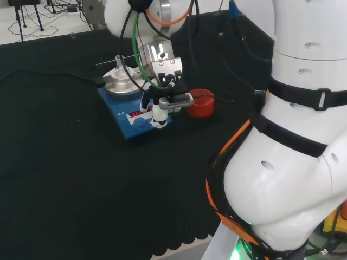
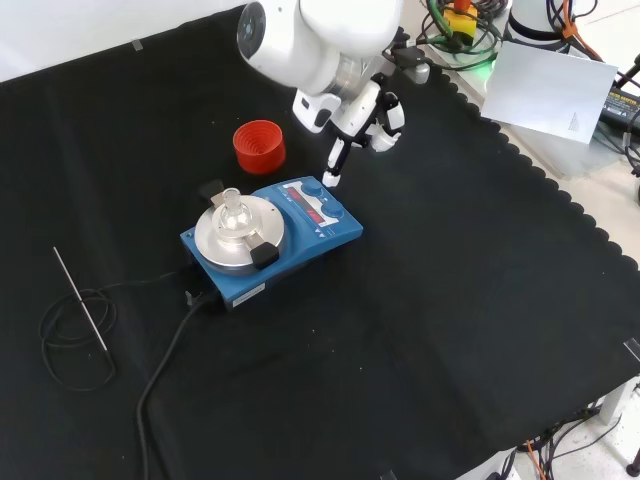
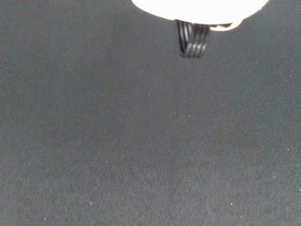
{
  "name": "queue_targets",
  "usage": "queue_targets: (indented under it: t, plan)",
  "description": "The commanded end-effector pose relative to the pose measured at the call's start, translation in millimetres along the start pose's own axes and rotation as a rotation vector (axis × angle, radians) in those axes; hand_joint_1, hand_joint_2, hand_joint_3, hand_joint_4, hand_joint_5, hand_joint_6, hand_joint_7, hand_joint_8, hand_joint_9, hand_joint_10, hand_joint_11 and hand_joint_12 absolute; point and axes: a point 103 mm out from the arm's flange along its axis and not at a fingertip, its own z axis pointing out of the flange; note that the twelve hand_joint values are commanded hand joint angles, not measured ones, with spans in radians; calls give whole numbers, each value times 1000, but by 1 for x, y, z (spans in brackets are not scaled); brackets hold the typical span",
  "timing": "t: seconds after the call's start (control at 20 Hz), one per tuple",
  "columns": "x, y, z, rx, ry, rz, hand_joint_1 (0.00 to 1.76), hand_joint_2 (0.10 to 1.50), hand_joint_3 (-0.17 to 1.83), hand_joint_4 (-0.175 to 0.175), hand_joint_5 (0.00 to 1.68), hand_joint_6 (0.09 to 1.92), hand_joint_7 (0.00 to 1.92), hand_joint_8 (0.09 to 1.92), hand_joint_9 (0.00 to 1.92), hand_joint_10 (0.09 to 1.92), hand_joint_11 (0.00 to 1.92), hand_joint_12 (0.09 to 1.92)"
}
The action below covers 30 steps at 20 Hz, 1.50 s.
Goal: Turn on the heater.
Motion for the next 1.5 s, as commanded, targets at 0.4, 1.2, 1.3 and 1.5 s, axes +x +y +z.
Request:
queue_targets:
  t: [0.4,1.2,1.3,1.5]
  plan:
    - [3,13,6,99,-35,25,1456,661,1128,-7,137,87,1592,1818,1745,1711,1712,1498]
    - [3,22,3,88,-58,22,1460,659,1143,-4,143,87,1593,1821,1746,1715,1710,1501]
    - [2,23,3,95,-60,26,1461,658,1145,-4,144,87,1593,1822,1746,1716,1710,1502]
    - [2,25,1,103,-63,29,1461,656,1149,-4,146,87,1594,1823,1748,1717,1711,1502]
